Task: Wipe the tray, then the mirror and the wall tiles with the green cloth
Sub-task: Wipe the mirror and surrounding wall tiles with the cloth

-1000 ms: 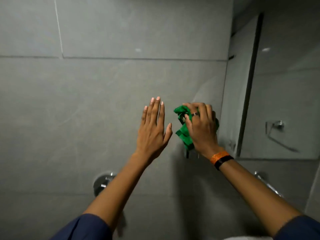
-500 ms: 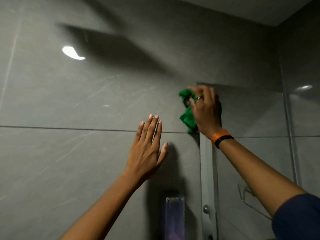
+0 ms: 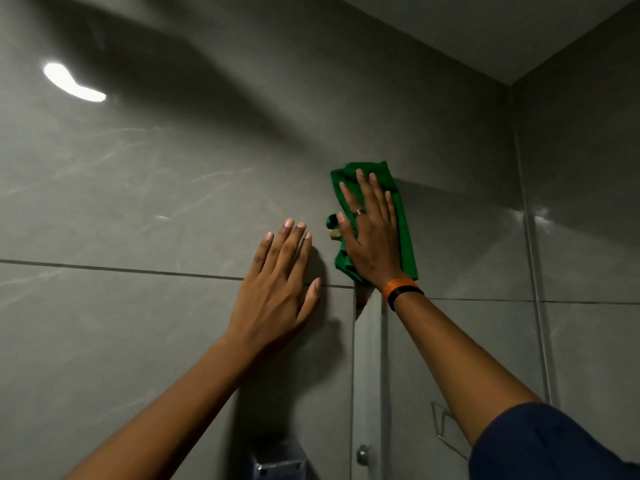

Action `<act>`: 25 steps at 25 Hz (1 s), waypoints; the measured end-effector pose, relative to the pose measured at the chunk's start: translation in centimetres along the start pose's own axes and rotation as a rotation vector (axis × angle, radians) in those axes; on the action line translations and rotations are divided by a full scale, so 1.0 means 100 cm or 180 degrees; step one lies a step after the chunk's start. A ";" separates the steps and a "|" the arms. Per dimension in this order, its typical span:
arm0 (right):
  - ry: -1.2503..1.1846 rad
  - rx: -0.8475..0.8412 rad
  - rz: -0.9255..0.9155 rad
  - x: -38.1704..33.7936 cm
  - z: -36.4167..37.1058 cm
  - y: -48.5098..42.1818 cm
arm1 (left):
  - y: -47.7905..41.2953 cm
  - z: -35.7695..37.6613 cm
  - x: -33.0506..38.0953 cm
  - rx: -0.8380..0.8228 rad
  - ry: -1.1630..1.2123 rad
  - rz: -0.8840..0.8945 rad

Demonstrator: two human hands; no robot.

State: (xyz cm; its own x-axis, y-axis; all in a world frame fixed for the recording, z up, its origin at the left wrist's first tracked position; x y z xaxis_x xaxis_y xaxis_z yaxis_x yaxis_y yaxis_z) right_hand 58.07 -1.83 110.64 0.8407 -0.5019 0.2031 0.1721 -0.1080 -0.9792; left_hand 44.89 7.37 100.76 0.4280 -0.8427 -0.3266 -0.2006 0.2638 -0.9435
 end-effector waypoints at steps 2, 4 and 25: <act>-0.0014 0.0060 0.0001 0.015 -0.002 -0.003 | -0.007 0.009 0.010 0.0051 0.0010 -0.0025; -0.0058 0.0125 0.0243 0.039 -0.007 -0.006 | -0.012 0.017 0.020 0.0084 0.0034 -0.0023; 0.0000 0.0465 0.1989 0.338 -0.058 0.043 | -0.025 0.051 0.036 0.0398 -0.0057 0.0125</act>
State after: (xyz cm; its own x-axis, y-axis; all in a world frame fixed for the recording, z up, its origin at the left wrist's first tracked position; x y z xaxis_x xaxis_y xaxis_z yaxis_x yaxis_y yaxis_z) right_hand 84.22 -24.24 113.28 0.8050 -0.4324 -0.4062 -0.2823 0.3230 -0.9033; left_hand 51.42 6.03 101.67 0.4380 -0.8223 -0.3634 -0.1065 0.3539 -0.9292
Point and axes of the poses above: each hand's wrist, its own y-axis away from the middle knuckle, its own z-axis out of the palm, x = y × z, the point moved 8 cm from there along -y, towards the middle knuckle, and after that the axes turned 2 degrees about -y, right-handed, at the moved point
